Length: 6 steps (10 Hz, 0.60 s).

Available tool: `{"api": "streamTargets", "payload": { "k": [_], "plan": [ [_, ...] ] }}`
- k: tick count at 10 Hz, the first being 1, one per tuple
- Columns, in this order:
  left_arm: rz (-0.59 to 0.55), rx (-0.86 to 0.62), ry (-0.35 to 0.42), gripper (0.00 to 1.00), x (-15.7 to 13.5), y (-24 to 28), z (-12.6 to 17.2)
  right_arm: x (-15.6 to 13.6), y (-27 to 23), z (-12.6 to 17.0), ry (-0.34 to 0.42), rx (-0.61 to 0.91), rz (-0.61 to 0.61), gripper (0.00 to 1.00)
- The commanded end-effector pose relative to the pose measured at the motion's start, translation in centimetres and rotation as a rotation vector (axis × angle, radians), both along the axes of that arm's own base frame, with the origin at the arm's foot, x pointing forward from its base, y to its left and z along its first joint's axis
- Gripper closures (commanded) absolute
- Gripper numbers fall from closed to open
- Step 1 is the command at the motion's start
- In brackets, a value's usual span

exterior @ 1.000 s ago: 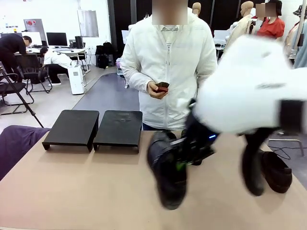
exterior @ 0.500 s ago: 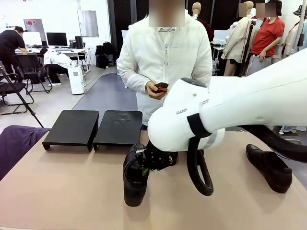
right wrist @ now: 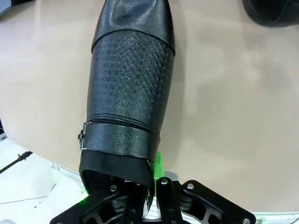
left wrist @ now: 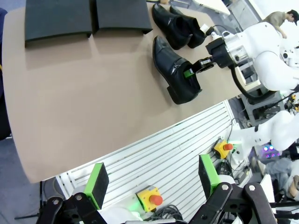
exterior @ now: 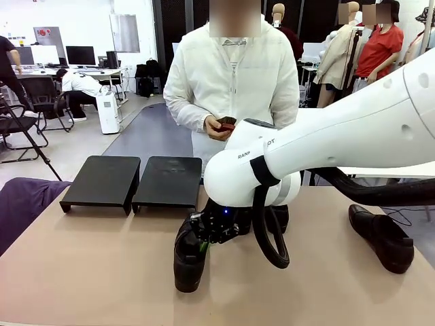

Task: Organize the shoes by placing them on the stand.
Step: Pick up one Shoe and place it in the middle of the table.

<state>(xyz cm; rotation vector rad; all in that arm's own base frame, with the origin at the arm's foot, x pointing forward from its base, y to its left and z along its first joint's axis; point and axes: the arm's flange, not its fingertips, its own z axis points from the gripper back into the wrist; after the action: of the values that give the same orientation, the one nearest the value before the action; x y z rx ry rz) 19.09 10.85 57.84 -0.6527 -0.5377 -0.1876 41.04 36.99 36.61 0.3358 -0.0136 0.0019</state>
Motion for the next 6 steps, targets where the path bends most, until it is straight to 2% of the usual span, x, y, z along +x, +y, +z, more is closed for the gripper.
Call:
{"api": "streamTargets", "payload": {
  "k": [1,2,3,6],
  "plan": [
    [-0.016,-0.011,-0.012,0.0,-0.1,0.03,-0.16,0.15,0.26,1.14,0.013,0.023,0.009,0.63],
    [-0.016,-0.011,-0.012,0.0,-0.1,0.03,-0.16,0.15,0.23,1.11,0.008,0.025,0.004,0.04],
    [-0.016,-0.011,-0.012,0.0,-0.1,0.03,-0.16,0.13,0.26,1.09,0.003,0.024,0.001,0.0],
    [-0.016,-0.011,-0.012,0.0,-0.1,0.03,-0.16,-0.24,-0.01,1.36,-0.008,0.016,0.019,0.0]
  ]
}}
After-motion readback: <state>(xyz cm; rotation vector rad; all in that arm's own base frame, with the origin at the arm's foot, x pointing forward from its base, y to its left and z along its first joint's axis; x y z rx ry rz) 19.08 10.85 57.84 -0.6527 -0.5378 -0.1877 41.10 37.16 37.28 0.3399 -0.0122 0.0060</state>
